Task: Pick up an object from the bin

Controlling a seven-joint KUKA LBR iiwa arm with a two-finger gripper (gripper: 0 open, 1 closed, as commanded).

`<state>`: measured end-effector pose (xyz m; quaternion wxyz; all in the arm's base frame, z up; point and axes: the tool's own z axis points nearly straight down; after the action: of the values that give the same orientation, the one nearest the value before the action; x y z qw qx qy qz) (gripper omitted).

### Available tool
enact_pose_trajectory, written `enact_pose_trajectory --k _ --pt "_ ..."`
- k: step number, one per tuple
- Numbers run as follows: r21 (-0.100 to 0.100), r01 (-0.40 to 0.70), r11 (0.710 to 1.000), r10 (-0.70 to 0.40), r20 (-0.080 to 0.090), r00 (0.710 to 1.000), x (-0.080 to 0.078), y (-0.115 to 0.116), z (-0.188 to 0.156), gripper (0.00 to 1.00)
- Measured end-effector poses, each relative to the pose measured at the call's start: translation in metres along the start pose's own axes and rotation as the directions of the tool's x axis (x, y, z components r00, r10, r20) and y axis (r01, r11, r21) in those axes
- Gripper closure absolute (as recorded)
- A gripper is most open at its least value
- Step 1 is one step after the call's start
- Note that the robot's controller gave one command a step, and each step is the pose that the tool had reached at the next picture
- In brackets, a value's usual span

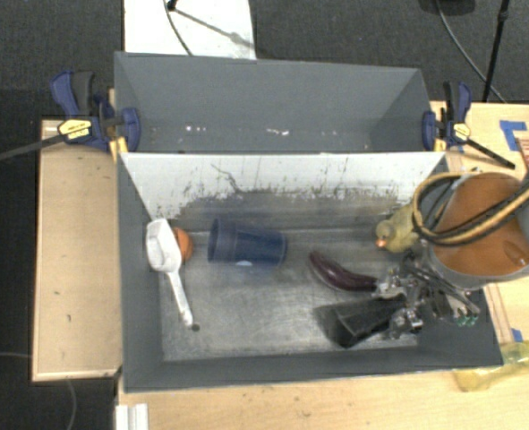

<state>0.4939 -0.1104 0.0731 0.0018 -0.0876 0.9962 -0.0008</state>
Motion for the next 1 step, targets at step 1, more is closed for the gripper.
enact_pose_trajectory --k 1 --pt "-0.003 0.005 1.000 -0.005 -0.004 1.000 0.0068 -0.0119 -0.0857 1.00"
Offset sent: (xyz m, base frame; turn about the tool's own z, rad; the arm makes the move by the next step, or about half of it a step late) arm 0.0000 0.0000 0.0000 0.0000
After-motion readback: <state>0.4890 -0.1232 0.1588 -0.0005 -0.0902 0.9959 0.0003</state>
